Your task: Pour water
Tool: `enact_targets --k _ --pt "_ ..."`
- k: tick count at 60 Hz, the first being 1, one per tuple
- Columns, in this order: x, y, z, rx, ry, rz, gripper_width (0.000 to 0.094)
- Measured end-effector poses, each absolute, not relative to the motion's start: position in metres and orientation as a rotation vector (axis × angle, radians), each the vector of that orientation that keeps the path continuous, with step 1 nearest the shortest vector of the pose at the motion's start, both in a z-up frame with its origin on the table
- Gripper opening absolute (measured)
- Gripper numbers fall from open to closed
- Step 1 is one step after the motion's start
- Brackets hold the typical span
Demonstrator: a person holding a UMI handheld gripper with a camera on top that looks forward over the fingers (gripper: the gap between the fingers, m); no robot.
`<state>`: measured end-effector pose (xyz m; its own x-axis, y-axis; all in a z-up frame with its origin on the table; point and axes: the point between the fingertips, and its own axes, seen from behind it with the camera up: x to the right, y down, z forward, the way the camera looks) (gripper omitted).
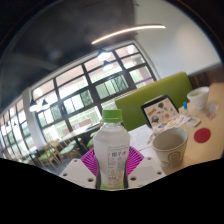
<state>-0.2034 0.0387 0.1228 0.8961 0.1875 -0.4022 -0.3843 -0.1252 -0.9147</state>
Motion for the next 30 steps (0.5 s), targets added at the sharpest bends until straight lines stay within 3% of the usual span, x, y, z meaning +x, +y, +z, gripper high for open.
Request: enact_targets --k 11,19,30 --pt "-0.176 0.082 0.158 -1.47 0.758 1.109 0.0304" --pt "-0.129 0.108 0.134 -1.303 1.166 1.331 0.0301" --pt "-0.115 0.115 0.145 -1.056 1.464 1.606 0.0305"
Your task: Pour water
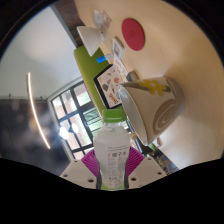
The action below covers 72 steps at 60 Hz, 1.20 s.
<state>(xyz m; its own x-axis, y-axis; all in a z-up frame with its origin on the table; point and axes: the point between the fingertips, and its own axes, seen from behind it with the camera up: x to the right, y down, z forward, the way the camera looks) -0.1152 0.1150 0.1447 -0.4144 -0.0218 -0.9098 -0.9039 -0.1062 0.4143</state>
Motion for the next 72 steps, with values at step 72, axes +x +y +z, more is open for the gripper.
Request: enact_targets --k 72 --pt "0.136 0.129 0.121 -1.542 0.098 -0.029 0.0307"
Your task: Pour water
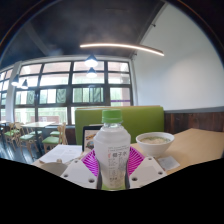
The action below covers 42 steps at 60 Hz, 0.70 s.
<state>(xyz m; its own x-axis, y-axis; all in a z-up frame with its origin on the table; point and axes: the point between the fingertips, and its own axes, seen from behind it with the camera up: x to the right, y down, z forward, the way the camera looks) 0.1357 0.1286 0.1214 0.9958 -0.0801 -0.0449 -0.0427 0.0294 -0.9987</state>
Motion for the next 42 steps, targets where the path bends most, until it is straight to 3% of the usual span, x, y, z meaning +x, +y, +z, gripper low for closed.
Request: enact_targets --k 17,33,39,42 --pt "0.13 0.132 0.087 -1.632 0.121 -0.085 0.0339" --pt "0.131 0.138 0.09 -1.613 0.124 -0.079 0.0329" --pt "0.128 0.132 0.09 -1.616 0.116 -0.088 0.0398" --pt "0.127 0.133 0.09 -1.614 0.105 -0.094 0.0485"
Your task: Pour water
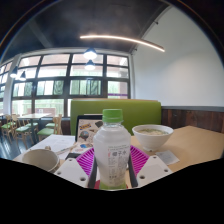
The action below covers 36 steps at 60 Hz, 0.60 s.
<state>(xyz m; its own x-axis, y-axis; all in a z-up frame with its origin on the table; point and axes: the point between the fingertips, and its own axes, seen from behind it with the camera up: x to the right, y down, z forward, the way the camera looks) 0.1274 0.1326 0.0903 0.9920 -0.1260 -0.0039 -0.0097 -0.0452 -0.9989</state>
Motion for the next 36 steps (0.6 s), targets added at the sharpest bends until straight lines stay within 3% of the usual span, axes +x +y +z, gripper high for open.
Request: enact_targets --k 3,7,20,36 --pt "0.125 0.13 0.085 -1.646 0.081 -0.095 0.059" --pt "0.123 0.125 0.078 -1.698 0.075 -0.084 0.0844" --pt "0.114 0.063 0.109 -1.682 0.054 -0.111 0.0823" --pt "0.077 -0.072 0.134 -1.696 0.052 -0.082 0.0818"
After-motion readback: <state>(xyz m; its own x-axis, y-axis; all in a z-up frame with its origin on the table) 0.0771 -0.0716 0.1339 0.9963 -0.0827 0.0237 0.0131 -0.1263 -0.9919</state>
